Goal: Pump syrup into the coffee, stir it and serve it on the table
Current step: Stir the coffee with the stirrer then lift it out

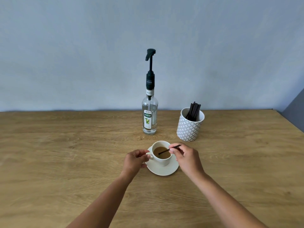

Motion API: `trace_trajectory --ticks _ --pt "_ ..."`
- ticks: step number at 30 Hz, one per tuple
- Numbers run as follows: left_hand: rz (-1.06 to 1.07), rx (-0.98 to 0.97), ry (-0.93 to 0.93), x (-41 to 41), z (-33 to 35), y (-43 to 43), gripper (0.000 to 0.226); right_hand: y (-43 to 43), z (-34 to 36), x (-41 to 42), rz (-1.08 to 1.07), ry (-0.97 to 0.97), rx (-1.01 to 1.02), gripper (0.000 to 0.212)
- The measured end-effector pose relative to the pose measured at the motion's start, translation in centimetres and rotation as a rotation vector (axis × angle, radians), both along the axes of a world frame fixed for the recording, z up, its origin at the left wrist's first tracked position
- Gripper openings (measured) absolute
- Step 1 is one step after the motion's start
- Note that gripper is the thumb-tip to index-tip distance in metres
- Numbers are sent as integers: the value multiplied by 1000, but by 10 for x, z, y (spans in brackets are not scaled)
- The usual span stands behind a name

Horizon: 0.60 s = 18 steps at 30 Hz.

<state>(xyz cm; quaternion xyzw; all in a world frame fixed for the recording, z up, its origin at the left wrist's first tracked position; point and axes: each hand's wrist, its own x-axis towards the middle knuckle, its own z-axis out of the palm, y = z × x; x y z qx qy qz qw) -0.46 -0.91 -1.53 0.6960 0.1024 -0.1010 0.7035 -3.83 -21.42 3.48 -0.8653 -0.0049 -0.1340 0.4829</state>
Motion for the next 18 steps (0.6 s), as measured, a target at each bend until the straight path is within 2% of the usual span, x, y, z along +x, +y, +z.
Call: trace_trajectory --ticks 4,12,18 --pt "2 5 8 0 0 0 19 -3 2 -1 -6 -87 -174 13" --pt "-7 -15 28 1 1 2 19 5 -2 -5 47 -106 -172 13" --pt "-20 -13 43 2 2 3 18 -2 -3 -3 -40 -153 -369 12"
